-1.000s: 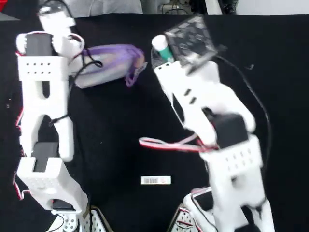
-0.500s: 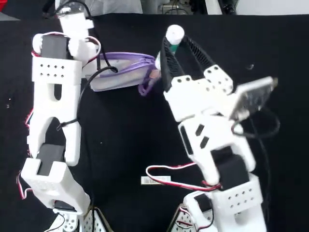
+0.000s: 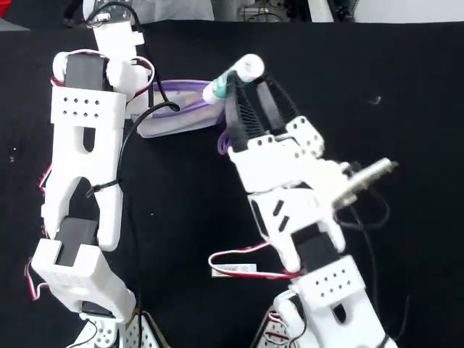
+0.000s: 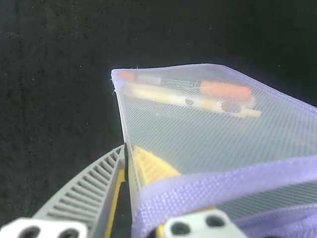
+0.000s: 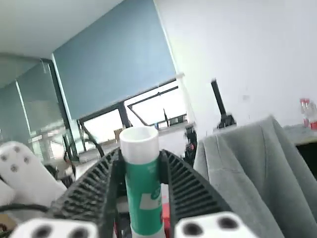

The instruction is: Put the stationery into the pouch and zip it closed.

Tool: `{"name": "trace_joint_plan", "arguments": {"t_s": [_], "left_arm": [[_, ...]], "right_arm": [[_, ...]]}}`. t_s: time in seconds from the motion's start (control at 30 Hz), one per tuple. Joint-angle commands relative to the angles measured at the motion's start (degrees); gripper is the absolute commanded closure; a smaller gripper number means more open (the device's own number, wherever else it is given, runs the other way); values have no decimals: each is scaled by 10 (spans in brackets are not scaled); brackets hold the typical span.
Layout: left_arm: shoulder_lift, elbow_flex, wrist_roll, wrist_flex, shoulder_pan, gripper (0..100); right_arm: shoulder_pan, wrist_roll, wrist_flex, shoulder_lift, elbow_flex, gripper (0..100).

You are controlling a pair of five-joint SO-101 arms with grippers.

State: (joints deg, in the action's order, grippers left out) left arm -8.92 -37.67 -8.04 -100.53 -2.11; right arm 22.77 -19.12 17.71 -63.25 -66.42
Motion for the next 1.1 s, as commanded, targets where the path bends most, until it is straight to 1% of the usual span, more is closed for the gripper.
{"name": "trace_joint_plan", "arguments": {"t_s": [0.0, 0.3, 0.43, 0.7, 0.73, 0.9, 0.97, 1.07], "left_arm": [[23, -3, -8, -2, -15, 973], [22, -3, -8, -3, -15, 973], [22, -3, -8, -3, -14, 973], [22, 6, -8, -3, -4, 973], [22, 6, -8, -3, 0, 973], [23, 6, -8, -3, 0, 973], [23, 6, -8, -3, 1, 973], [23, 6, -8, -3, 0, 973]], "right_arm": [[6, -8, 49, 58, 23, 987], [10, -10, 156, 185, 27, 987], [31, -5, 167, 227, 29, 987], [27, -5, 163, 321, 80, 981], [27, -4, 163, 329, 84, 966], [31, -4, 162, 342, 84, 810], [28, -3, 161, 340, 86, 804], [31, 42, 161, 339, 87, 804]]}}
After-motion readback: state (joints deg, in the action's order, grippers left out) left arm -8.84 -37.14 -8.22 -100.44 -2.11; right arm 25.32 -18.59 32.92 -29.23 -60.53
